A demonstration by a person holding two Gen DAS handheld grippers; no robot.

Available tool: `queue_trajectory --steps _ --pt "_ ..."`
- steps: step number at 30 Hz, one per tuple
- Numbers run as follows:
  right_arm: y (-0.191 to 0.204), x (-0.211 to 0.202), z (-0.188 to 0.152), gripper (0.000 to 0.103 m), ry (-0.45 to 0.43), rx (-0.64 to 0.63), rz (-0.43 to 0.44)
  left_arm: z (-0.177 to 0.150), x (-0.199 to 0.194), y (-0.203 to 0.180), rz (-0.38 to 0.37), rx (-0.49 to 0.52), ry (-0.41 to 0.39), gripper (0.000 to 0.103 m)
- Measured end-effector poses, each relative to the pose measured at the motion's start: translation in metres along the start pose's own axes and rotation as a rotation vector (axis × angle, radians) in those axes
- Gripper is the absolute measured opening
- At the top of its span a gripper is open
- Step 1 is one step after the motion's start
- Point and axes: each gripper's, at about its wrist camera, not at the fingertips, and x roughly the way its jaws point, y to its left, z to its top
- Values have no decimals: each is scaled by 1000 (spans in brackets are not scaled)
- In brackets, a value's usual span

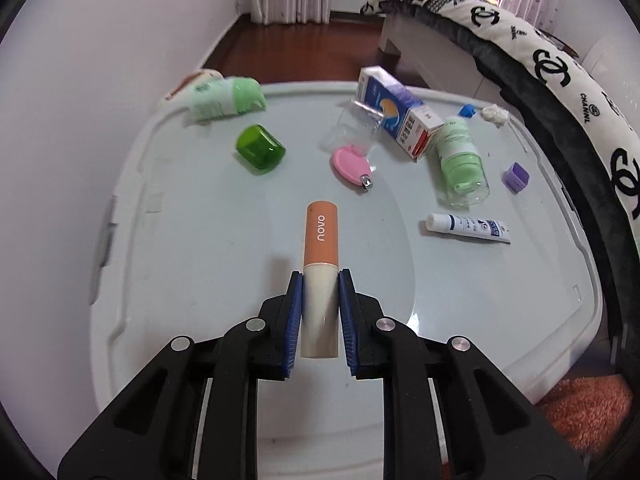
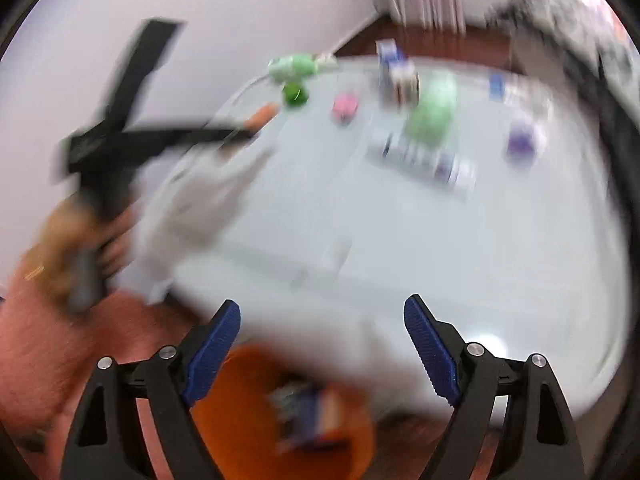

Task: Collect trash
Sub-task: 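Grasp the orange lip balm with the left gripper while the right bins a white bottle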

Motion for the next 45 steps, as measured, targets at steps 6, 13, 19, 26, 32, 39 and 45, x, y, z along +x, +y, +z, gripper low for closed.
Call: queue_trajectory --steps 6,13,19,26,32,39,45 --pt "-15 59 77 79 -15 -171 -159 -4 -8 9 -38 -22 -14 18" --pt "-42 135 110 60 182 -175 -155 -5 -8 18 -64 -40 -7 18" --pt "-61 141 123 28 207 -37 -51 -4 -14 19 -85 -47 -22 18" --pt "-43 115 99 22 174 -30 -49 -7 -20 19 -85 -44 -29 18" --pt "-31 58 72 21 74 46 66 -17 -45 10 -83 -15 -68 17" --pt "-8 -19 33 20 -57 83 172 -43 -60 1 -89 13 -37 6" --pt "22 -62 4 20 -97 40 239 -82 -85 -5 -115 57 -8 3"
